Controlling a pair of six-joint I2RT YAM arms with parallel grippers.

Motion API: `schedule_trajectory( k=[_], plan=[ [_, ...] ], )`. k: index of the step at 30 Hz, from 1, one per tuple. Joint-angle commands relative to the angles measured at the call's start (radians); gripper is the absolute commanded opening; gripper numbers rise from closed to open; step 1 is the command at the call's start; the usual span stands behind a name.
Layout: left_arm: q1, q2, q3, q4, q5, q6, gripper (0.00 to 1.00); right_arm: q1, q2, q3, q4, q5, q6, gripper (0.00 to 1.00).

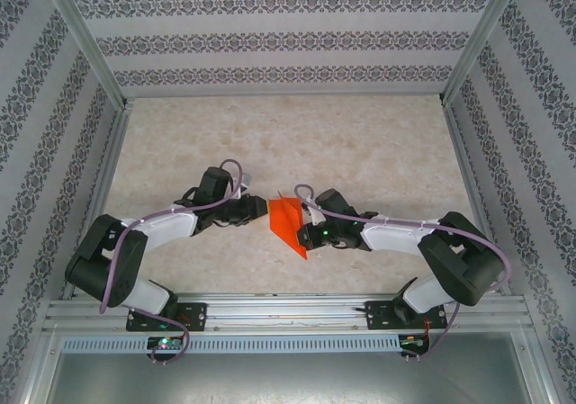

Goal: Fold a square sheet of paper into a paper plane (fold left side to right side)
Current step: Fourth fold the wing at the center of the table.

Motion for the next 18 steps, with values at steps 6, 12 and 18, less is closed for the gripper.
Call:
schedule_trajectory(
  k=[6, 12, 18],
  plan=[
    [-0.093, 0.096, 0.051, 0.059, -0.017, -0.033, 0.32, -0.032, 0.039, -0.013, 0.063, -0.118, 0.013, 0.00],
    [-0.138, 0.162, 0.096, 0.058, -0.043, -0.031, 0.40, -0.035, 0.049, -0.014, 0.073, -0.126, 0.018, 0.00],
    [-0.163, 0.207, 0.126, 0.069, -0.051, -0.035, 0.42, -0.036, 0.057, -0.014, 0.075, -0.129, 0.022, 0.00]
  ],
)
